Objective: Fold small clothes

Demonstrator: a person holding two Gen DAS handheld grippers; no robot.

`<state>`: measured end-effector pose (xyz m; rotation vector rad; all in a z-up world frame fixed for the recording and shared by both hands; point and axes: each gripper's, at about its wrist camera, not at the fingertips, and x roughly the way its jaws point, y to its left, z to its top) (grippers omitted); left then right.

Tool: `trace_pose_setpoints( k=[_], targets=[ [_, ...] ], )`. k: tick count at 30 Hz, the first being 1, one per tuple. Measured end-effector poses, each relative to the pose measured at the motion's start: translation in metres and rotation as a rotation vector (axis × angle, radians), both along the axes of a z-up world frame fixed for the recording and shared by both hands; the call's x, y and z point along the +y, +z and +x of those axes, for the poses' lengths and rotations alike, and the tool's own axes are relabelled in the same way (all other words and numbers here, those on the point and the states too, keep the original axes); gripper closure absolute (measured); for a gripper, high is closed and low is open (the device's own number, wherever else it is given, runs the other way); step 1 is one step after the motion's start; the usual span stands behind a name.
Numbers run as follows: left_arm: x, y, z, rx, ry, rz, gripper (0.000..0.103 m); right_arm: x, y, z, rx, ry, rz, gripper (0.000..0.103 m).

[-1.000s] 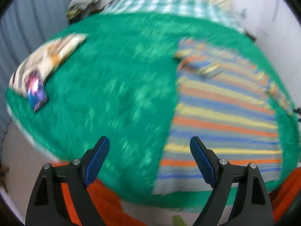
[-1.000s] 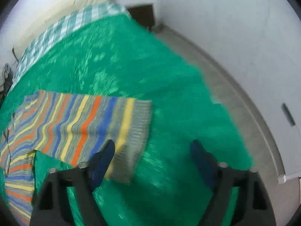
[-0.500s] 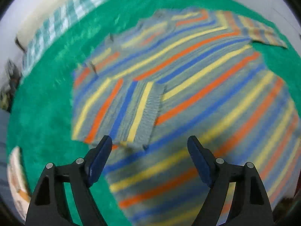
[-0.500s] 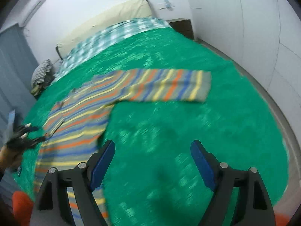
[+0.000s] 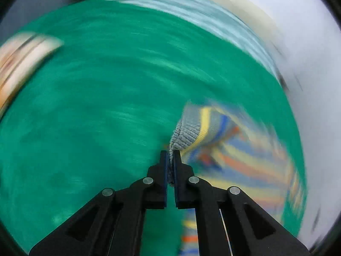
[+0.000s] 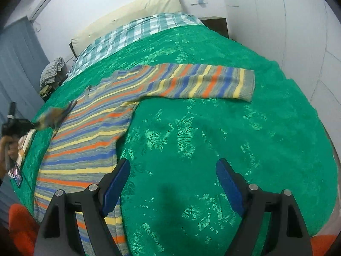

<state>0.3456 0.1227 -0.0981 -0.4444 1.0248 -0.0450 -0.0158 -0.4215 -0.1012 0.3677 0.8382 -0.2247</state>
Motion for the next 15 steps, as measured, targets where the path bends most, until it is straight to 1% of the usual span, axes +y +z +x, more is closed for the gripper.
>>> trace_pose_setpoints(
  k=[1, 2, 4, 6, 10, 13, 14, 15],
  targets=[
    [0.016, -0.005, 0.003, 0.016, 0.062, 0.002, 0.101, 0.002, -0.001, 0.002, 0.005, 0.009, -0.004, 0.021],
    [0.036, -0.013, 0.007, 0.046, 0.131, 0.03, 0.101, 0.004, -0.003, 0.004, 0.01, 0.017, -0.007, 0.021],
    [0.053, -0.028, 0.012, 0.089, 0.183, 0.088, 0.102, 0.009, -0.007, 0.008, 0.024, 0.031, -0.011, 0.021],
    [0.061, -0.041, 0.014, 0.122, 0.21, 0.125, 0.102, 0.013, -0.011, 0.01, 0.04, 0.042, -0.02, 0.021],
    [0.073, -0.034, 0.007, 0.105, 0.239, 0.156, 0.102, 0.017, -0.015, 0.012, 0.061, 0.052, -0.053, 0.021],
    [0.08, -0.032, 0.008, 0.103, 0.212, 0.217, 0.103, 0.016, -0.017, 0.013, 0.066, 0.049, -0.052, 0.021],
    [0.073, -0.035, 0.01, 0.105, 0.202, 0.24, 0.103, 0.015, -0.019, 0.014, 0.073, 0.05, -0.049, 0.021],
    [0.075, -0.037, 0.013, 0.109, 0.193, 0.26, 0.103, 0.015, -0.02, 0.014, 0.077, 0.05, -0.047, 0.021]
  ],
)
